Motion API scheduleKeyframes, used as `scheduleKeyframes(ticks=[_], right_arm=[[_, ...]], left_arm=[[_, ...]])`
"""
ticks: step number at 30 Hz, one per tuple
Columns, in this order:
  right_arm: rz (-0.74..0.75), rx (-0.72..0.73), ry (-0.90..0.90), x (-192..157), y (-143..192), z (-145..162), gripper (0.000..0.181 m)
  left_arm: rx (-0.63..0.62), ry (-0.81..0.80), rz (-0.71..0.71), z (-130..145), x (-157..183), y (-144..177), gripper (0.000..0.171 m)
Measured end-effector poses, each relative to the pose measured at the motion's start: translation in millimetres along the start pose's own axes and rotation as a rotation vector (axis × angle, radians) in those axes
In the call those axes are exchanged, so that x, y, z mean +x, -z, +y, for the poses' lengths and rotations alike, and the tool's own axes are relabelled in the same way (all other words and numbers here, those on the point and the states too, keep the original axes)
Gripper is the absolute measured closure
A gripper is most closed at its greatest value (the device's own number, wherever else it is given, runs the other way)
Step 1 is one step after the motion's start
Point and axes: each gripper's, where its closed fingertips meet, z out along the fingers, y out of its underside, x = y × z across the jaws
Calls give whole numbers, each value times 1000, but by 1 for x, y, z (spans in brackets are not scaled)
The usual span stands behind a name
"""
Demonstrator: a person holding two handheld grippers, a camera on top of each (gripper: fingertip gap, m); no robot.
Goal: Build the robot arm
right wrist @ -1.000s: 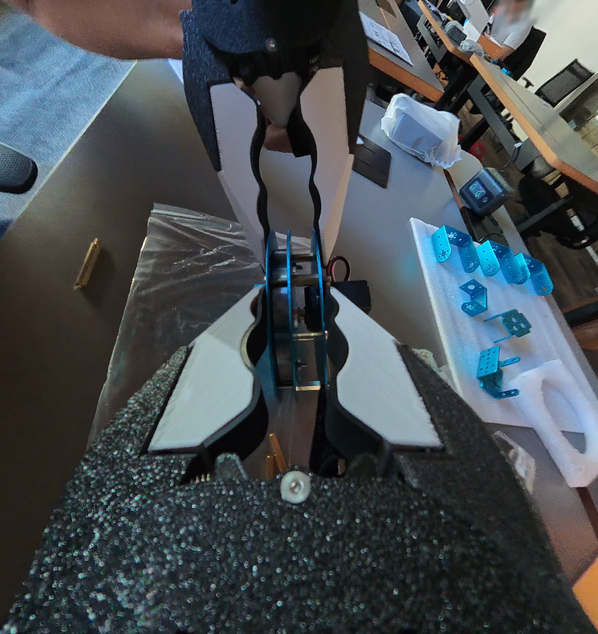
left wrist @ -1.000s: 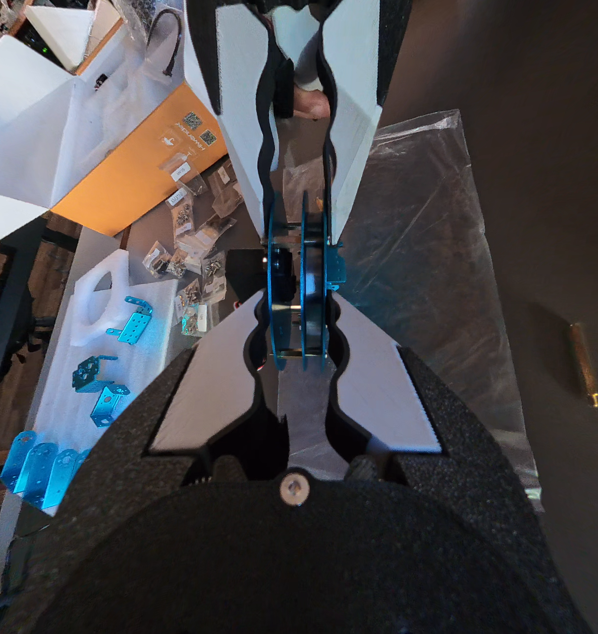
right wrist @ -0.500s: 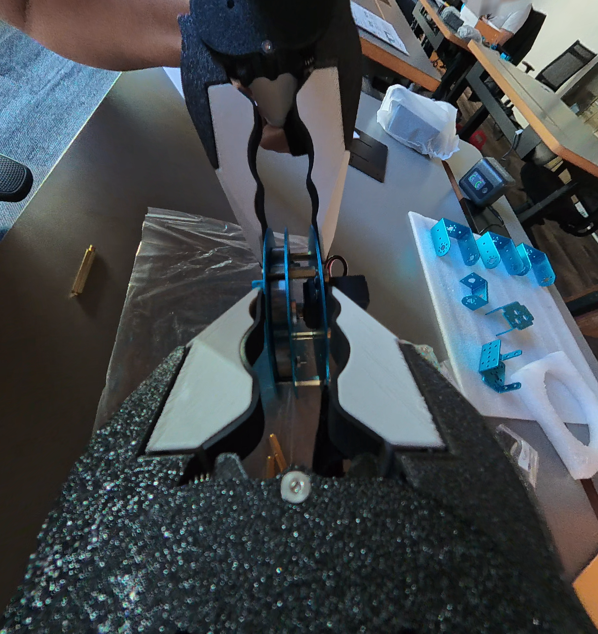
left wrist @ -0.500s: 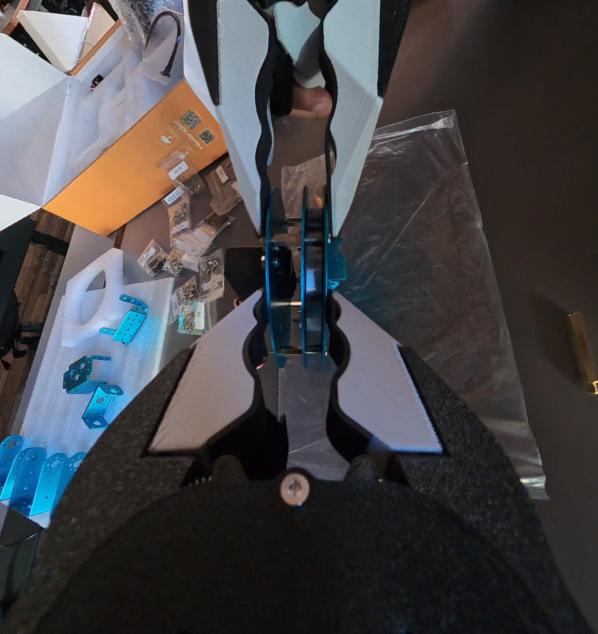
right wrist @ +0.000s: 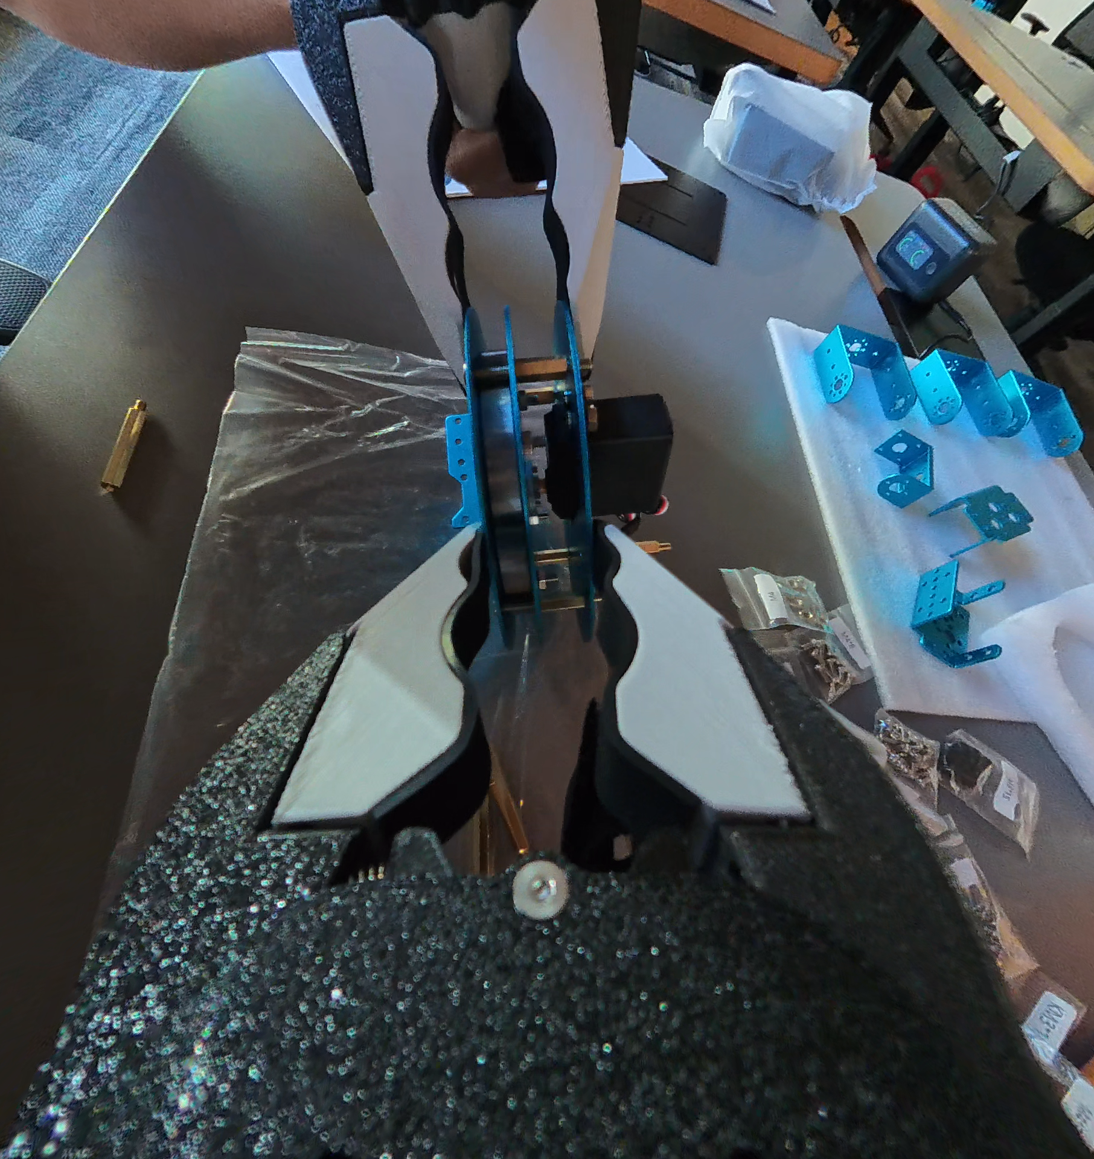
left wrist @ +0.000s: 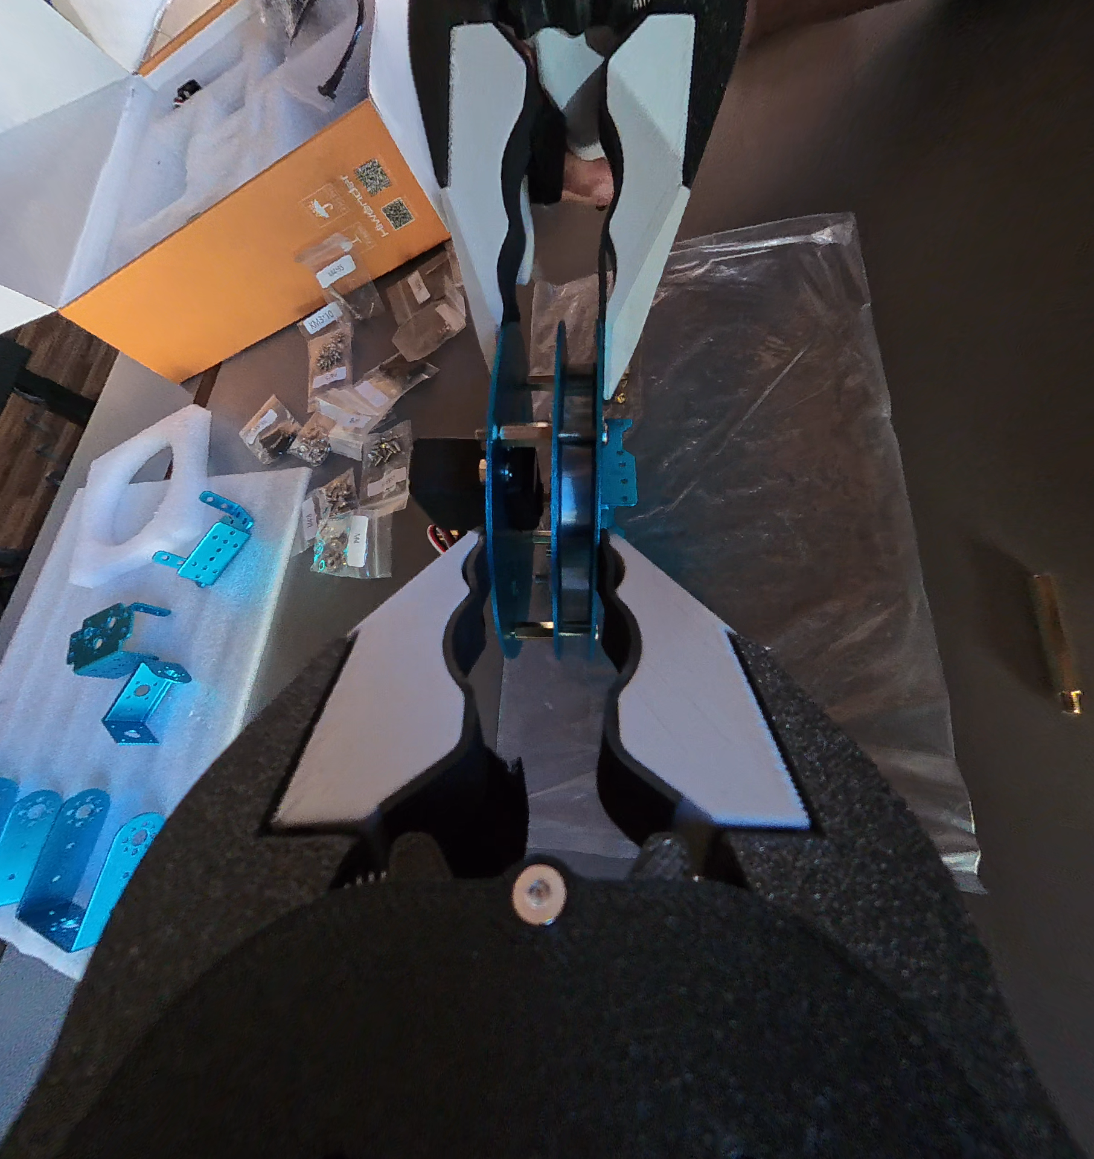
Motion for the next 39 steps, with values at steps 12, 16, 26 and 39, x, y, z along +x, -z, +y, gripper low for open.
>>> scheduleKeyframes(ticks=[12, 16, 26, 39], right_arm=[[6, -21, 34, -2, 5, 6, 151], [-1, -22, 47, -4, 5, 6, 151], [-6, -27, -6, -4, 5, 5, 146], [-93, 15, -18, -8, -15, -15, 76]], left_arm=[[9, -26, -38, -7, 3, -4, 138], [19, -36, -53, -8, 6, -3, 139], [17, -23, -63, -8, 7, -3, 140], [9, -33, -48, -9, 7, -4, 140]])
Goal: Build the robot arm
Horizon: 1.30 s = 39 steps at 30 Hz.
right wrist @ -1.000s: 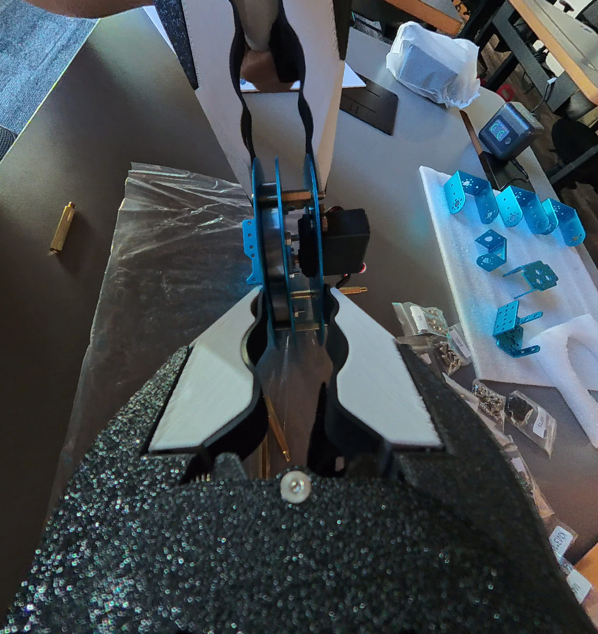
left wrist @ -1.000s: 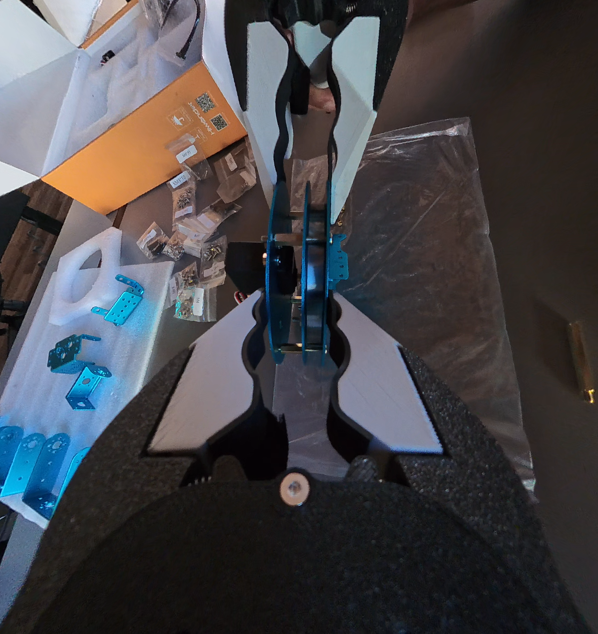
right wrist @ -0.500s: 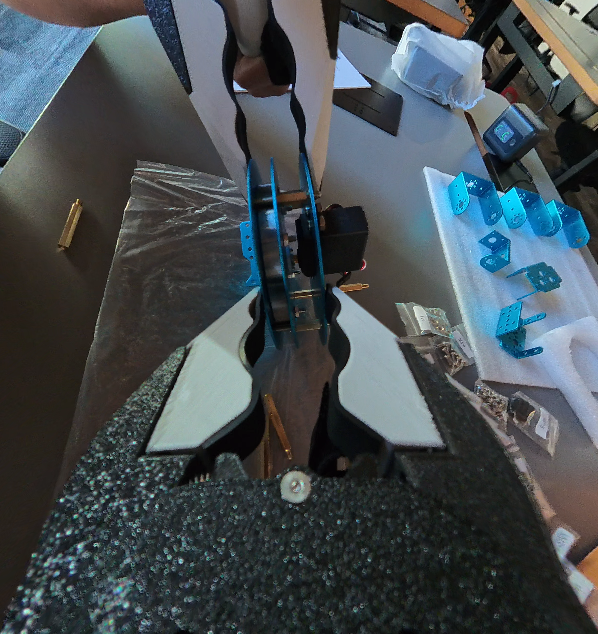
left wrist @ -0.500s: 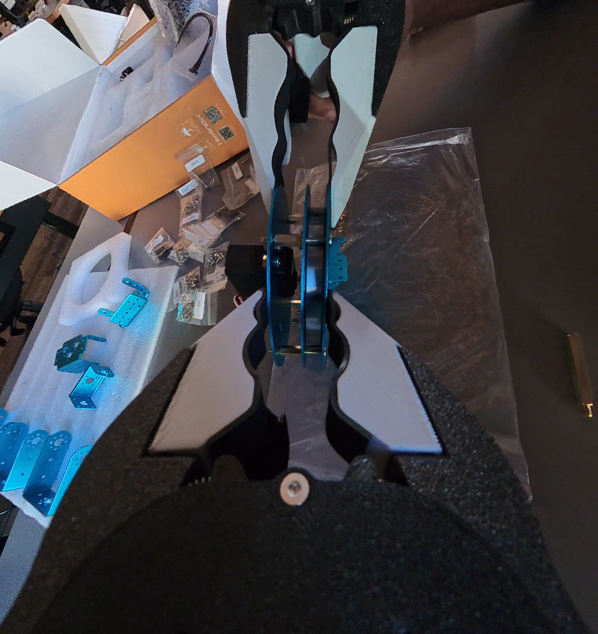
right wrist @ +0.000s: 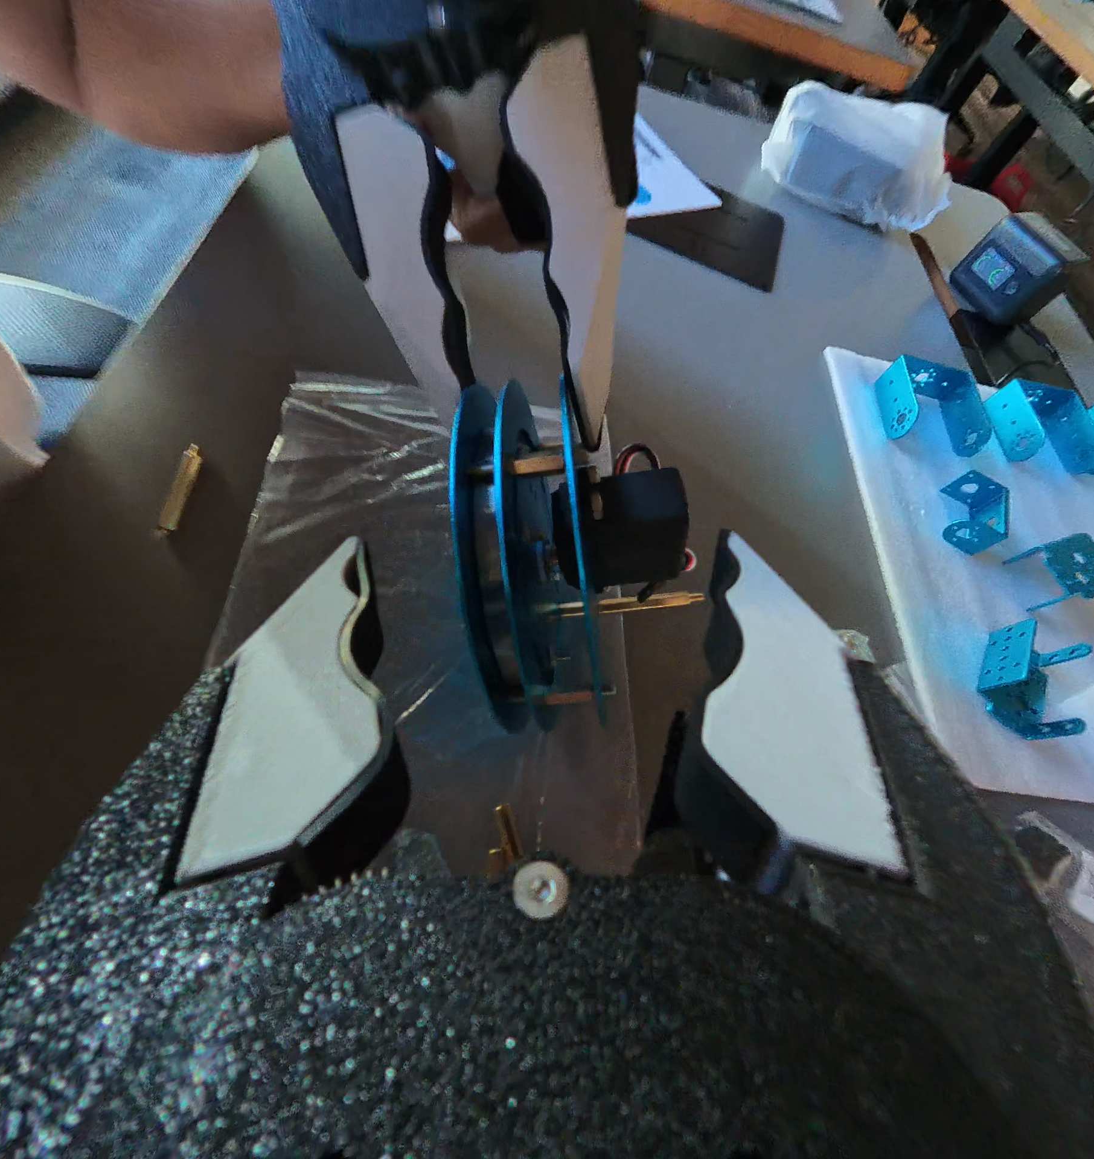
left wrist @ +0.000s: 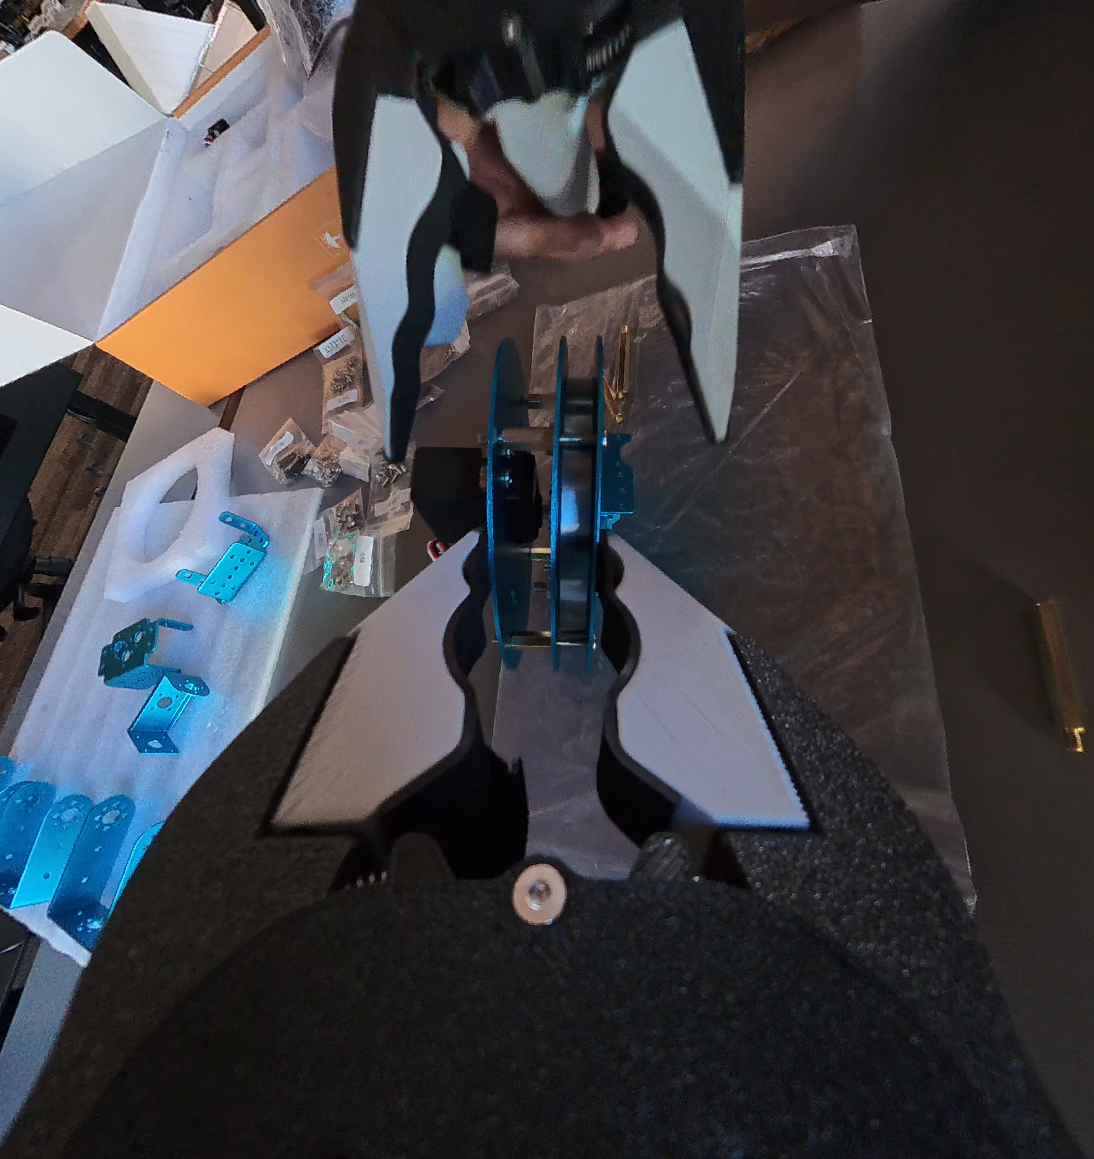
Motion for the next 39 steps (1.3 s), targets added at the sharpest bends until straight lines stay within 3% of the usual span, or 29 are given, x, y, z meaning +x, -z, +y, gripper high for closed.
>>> scheduleKeyframes(ticks=[5, 22, 28, 29, 32, 35, 37, 39], right_arm=[[48, -65, 66, 10, -20, 9, 95], [37, -110, 69, 12, -16, 13, 97], [52, -115, 115, 3, -7, 11, 95], [48, -100, 107, 2, 0, 8, 98], [37, -45, 91, -10, 18, 0, 130], [92, -89, 140, -20, 16, 3, 129], [153, -92, 202, -24, 11, 1, 145], [213, -104, 260, -29, 8, 0, 146]], left_arm=[[6, -2, 12, -4, 0, -2, 140], [-3, 2, 20, -9, -1, -6, 140], [3, -78, -19, -6, 8, -2, 139], [-6, -79, -26, -4, 9, -1, 139], [-16, -74, -53, 3, 10, 3, 139], [-8, -100, -92, 5, 15, 5, 139], [-12, -138, -125, 5, 21, 5, 139], [-36, -181, -170, 8, 26, 5, 139]])
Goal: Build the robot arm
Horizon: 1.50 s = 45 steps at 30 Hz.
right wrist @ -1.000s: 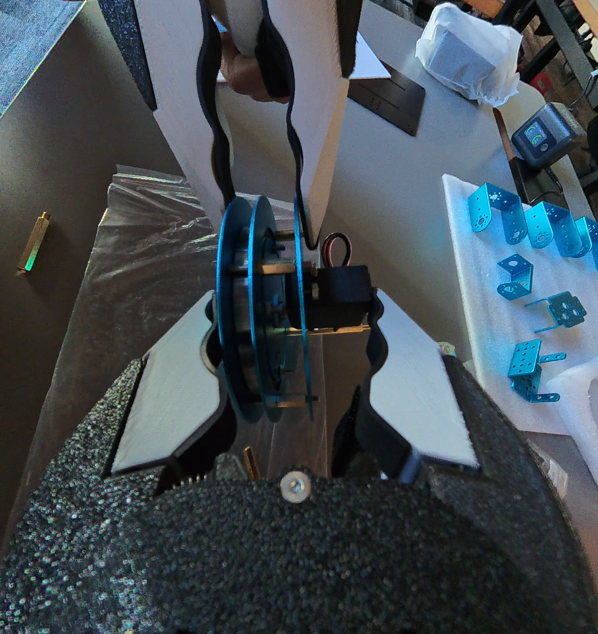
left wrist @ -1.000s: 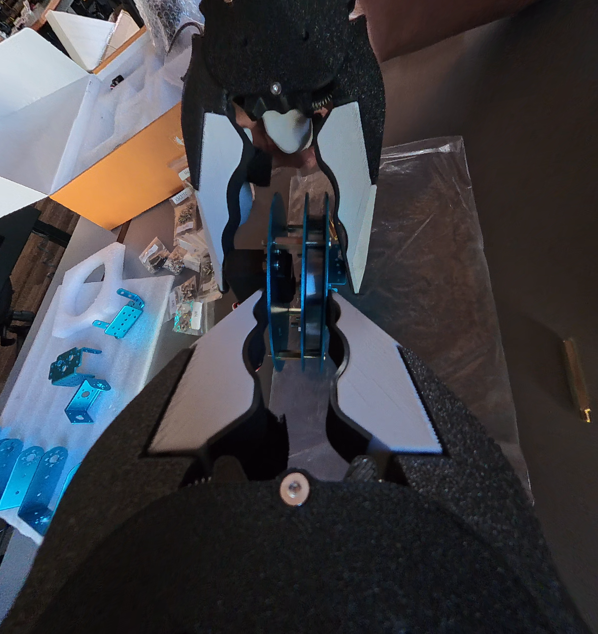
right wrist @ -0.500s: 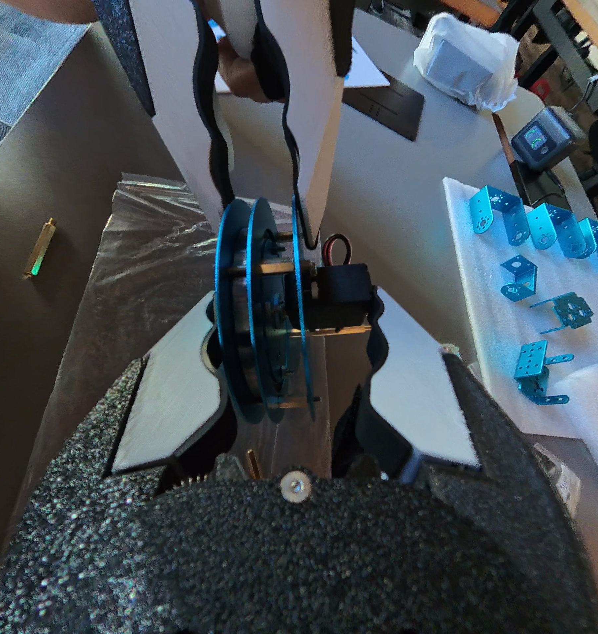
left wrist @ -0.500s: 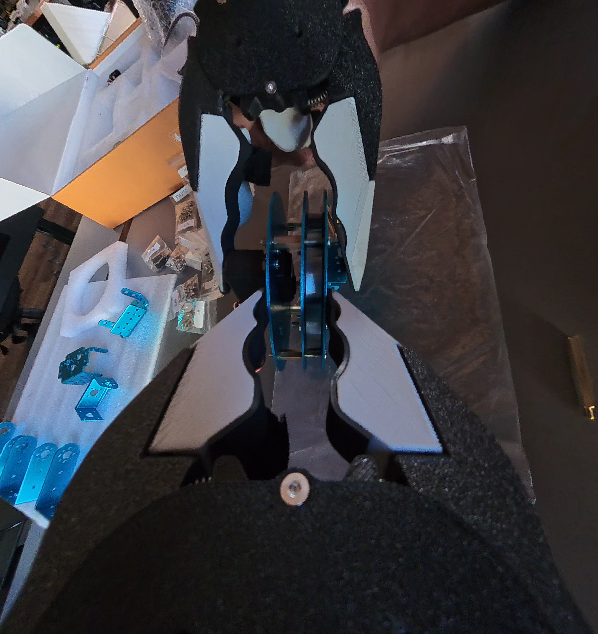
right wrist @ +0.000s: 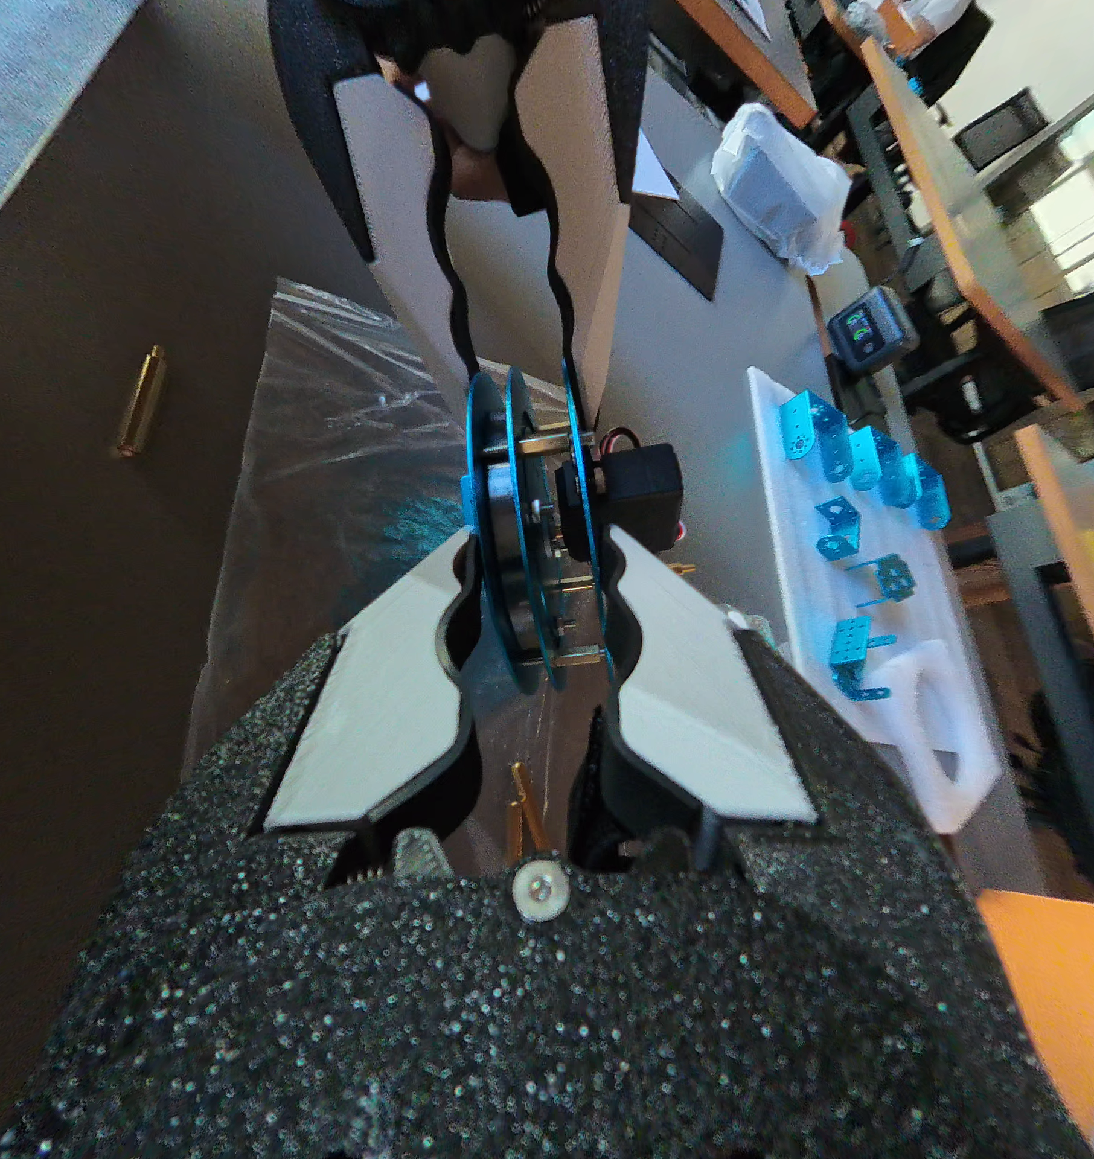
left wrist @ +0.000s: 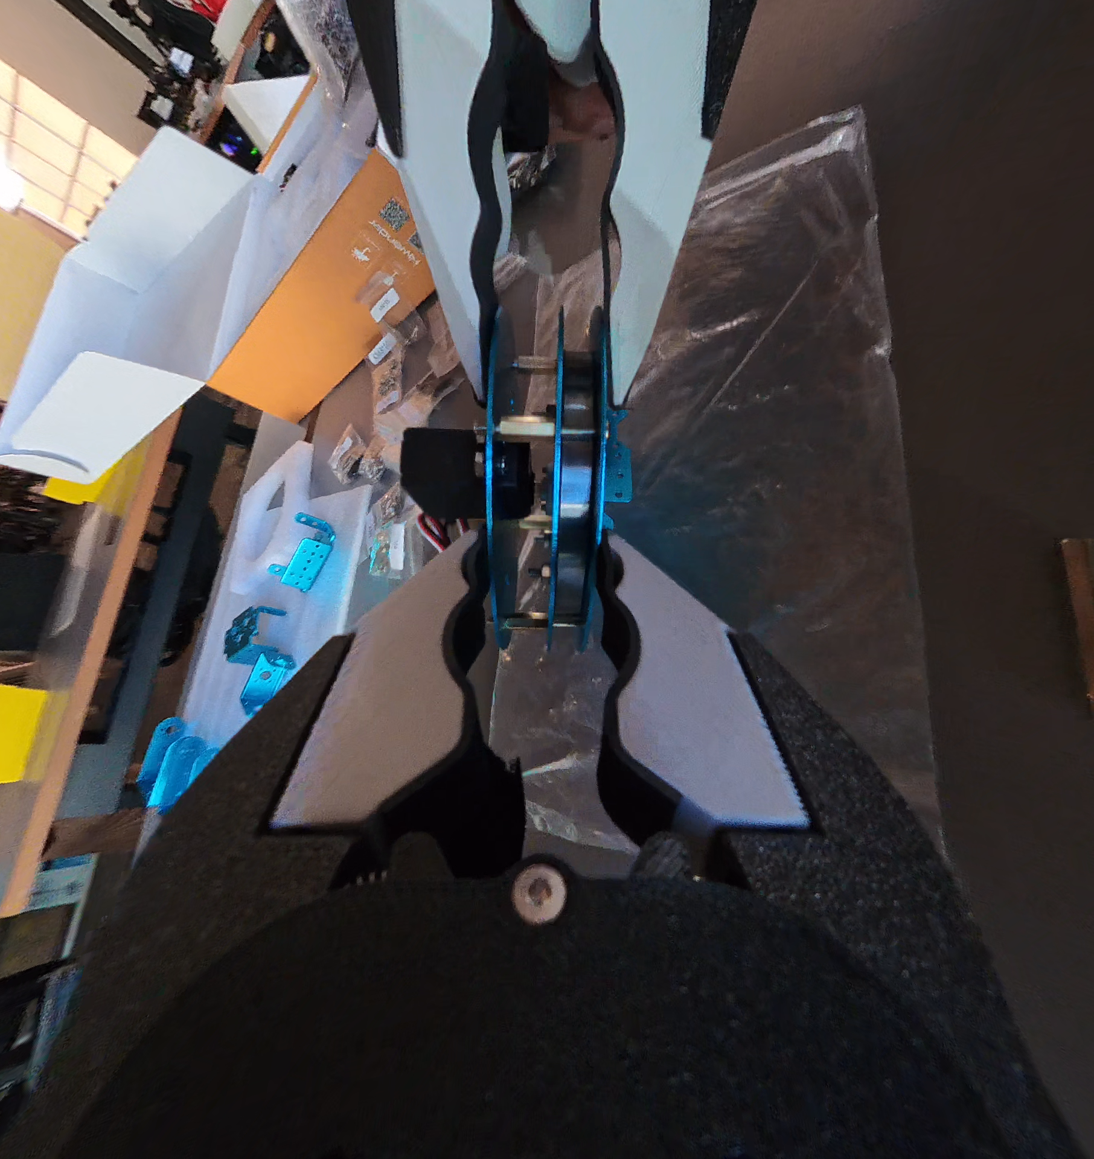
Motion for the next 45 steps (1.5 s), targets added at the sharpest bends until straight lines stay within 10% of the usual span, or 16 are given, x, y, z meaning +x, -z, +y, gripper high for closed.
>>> scheduleKeyframes(ticks=[13, 21, 29, 33, 45], right_arm=[[353, -184, 436, -70, -19, 6, 141], [351, -215, 426, -75, -20, 8, 137], [135, 19, -84, -107, 3, -38, 129], [-178, 47, -360, -135, 10, -42, 144], [-362, 33, -582, -125, 8, -34, 156]], left_arm=[[-270, -352, -339, 24, 60, 13, 132], [-333, -108, -357, 45, 78, 60, 134], [-61, 407, 45, 5, 127, 68, 145], [-104, 412, 172, 4, 134, 56, 145], [-138, 337, 202, 9, 131, 42, 167]])
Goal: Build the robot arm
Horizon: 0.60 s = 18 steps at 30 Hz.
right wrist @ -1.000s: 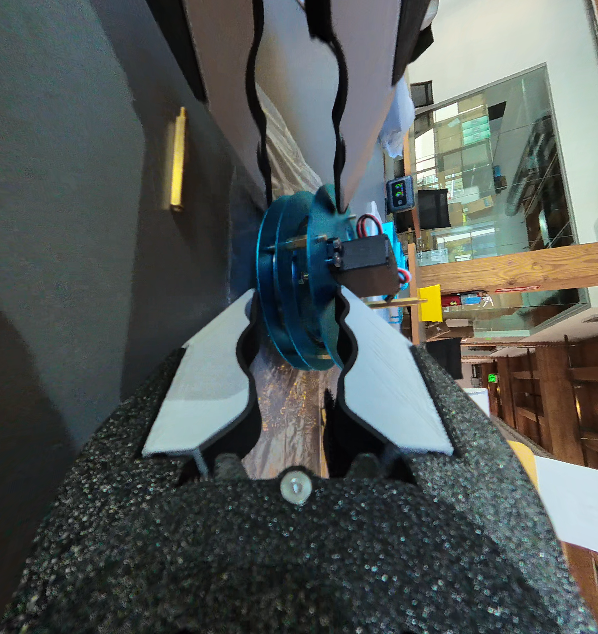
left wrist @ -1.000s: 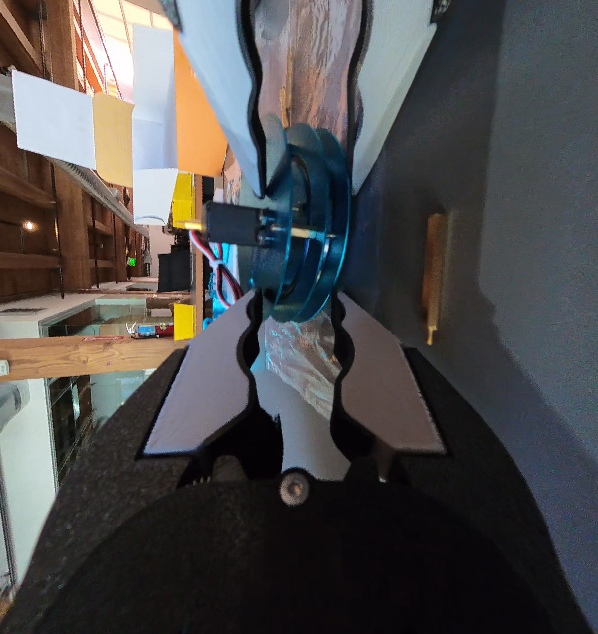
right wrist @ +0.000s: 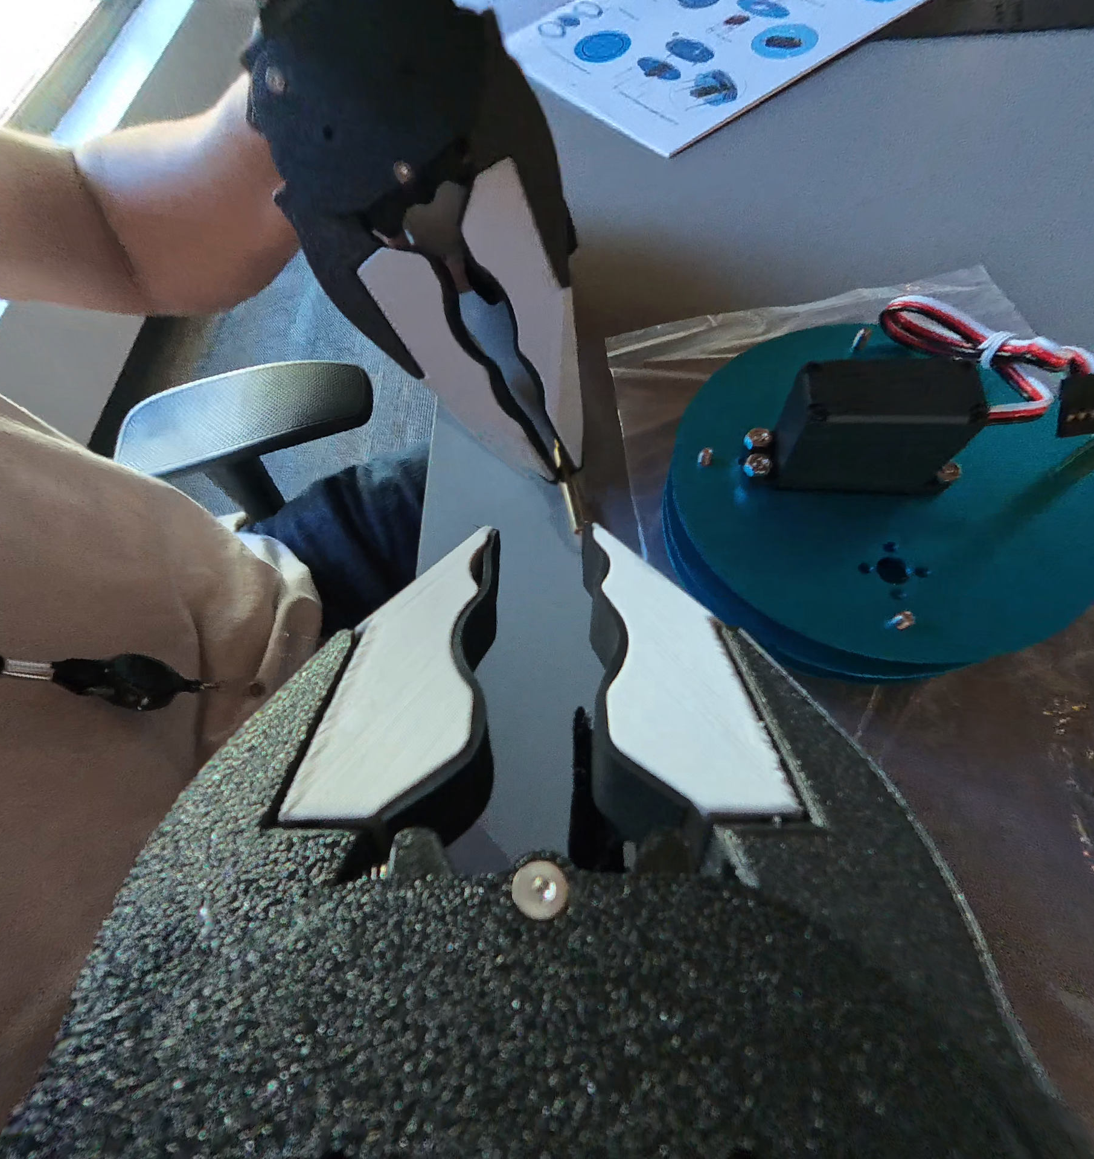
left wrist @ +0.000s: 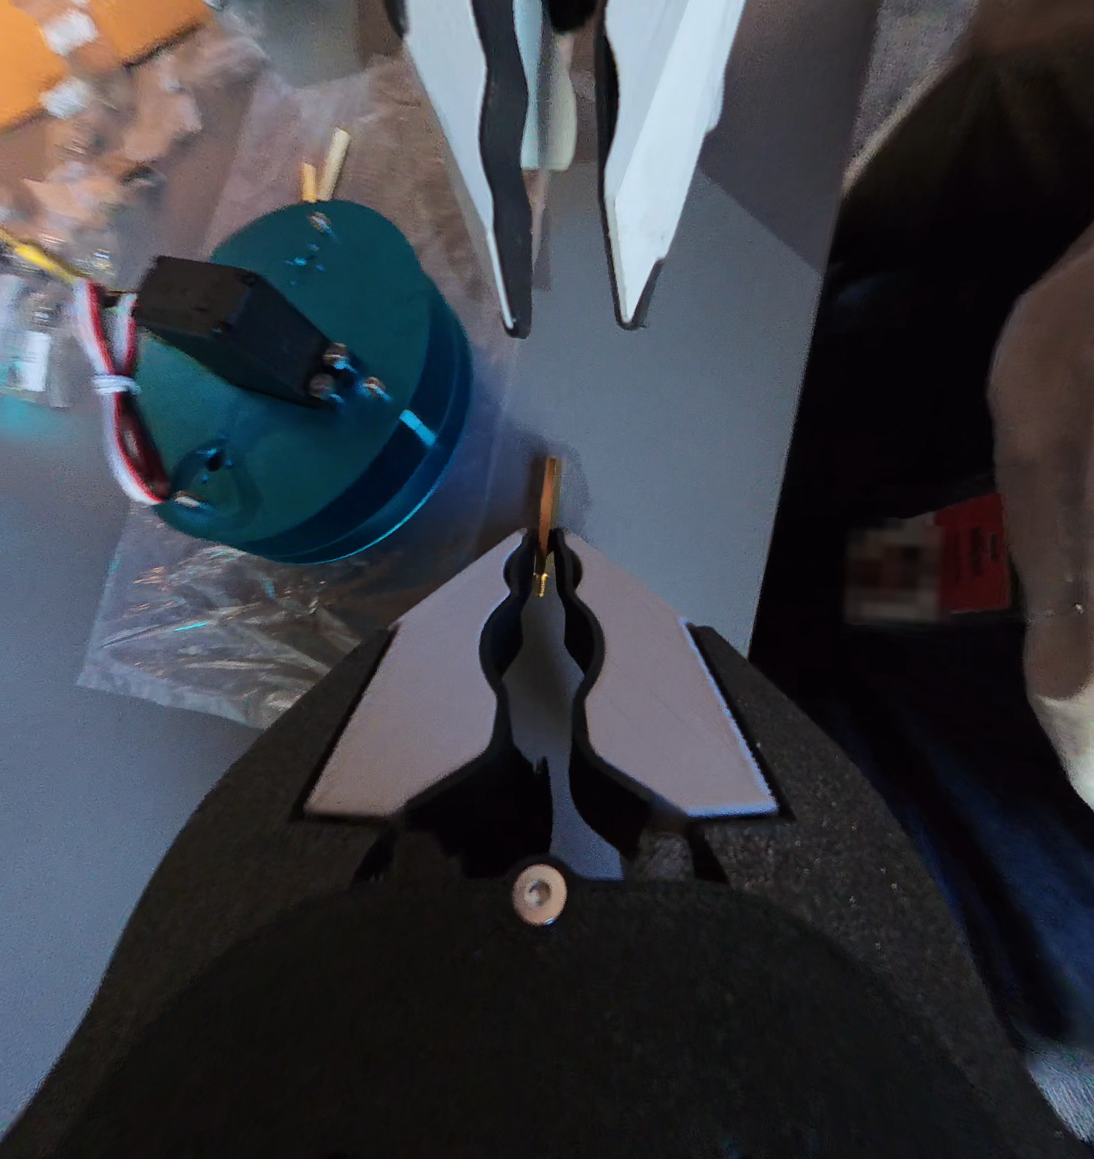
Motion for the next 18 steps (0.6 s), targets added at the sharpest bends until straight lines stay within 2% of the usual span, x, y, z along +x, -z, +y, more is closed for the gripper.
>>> scheduleKeyframes(ticks=[4, 6, 8, 11, 14, 16, 17, 18], right_arm=[[39, 102, -5, 12, 4, -16, 156], [32, 81, 17, 9, 1, -20, 153], [61, 80, 67, 9, -3, -27, 153], [82, 19, 169, 3, -15, -28, 151], [99, -144, 280, 2, -31, -10, 151], [136, -249, 374, 8, -38, 0, 163], [158, -284, 414, 11, -40, 2, 175], [165, -318, 446, 12, -42, 5, 177]], left_arm=[[128, 65, -96, -13, -12, 15, 167], [226, 106, -107, -26, -16, 26, 167], [269, 126, -87, -30, -15, 31, 167], [254, 115, -65, -27, -12, 28, 167], [197, 64, -35, -23, -8, 23, 167], [140, 23, -27, -18, -8, 18, 167], [127, 8, -10, -19, -6, 16, 167], [122, 0, 10, -21, -4, 15, 167]])
